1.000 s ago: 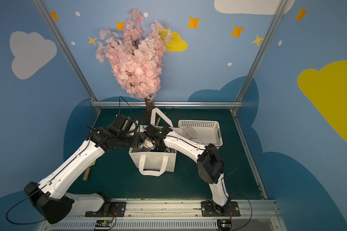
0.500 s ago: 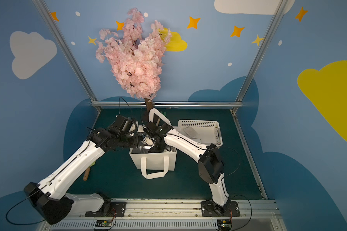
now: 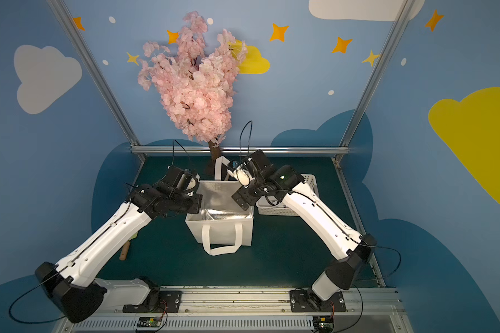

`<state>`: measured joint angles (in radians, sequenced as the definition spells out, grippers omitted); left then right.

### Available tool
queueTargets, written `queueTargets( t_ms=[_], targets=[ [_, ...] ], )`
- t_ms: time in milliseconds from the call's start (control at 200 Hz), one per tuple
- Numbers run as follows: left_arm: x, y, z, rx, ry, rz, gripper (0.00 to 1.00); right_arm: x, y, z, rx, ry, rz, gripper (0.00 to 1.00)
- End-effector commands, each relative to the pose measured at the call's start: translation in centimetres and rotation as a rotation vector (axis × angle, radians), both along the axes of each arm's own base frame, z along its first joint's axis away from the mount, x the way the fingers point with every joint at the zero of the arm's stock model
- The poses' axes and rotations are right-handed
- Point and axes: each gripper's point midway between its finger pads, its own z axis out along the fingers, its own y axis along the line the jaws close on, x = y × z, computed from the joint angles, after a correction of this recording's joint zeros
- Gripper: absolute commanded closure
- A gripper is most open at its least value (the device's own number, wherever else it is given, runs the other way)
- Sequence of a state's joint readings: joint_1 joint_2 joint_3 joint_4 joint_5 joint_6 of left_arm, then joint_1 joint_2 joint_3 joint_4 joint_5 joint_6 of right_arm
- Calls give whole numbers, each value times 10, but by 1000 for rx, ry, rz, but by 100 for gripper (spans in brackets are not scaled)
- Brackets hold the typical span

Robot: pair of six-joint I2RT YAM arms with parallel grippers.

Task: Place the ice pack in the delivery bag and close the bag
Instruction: Pick up the ice pack from the bin.

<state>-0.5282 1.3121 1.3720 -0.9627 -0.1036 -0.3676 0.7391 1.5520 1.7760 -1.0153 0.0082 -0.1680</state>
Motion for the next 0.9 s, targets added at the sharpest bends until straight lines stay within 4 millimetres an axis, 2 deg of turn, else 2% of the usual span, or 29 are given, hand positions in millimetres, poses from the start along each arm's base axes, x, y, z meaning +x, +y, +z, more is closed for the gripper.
queueTargets(
  t_ms=[0, 75, 150, 275, 345, 466, 561, 701, 766, 896],
  targets=[
    [8, 1, 8, 12, -34, -6, 97, 18, -28, 10, 98, 1, -133, 1],
    [8, 1, 8, 9, -34, -6, 97, 36, -50, 11, 171, -4, -240, 2],
    [8, 0, 8, 8, -30, -8, 97, 57, -73, 0, 227, -22, -354, 1],
    [9, 0, 9, 6, -32, -6, 97, 86, -105, -38, 256, 9, -490, 2],
    [10, 0, 9, 9, -30, -7, 97, 101, -114, -64, 255, 45, -527, 1],
    [11, -1, 11, 10, -30, -13, 97, 124, -117, -110, 159, 88, -538, 2],
    [11, 0, 11, 15, -24, -13, 97, 137, -111, -143, 74, 181, -517, 2],
    [12, -1, 11, 16, -19, -15, 97, 161, -110, -182, -75, 273, -490, 5],
    [12, -1, 12, 17, -17, -15, 97, 171, -110, -193, -98, 283, -490, 5],
    [13, 0, 13, 19, -20, -9, 97, 179, -107, -220, -140, 318, -466, 6]
  ],
)
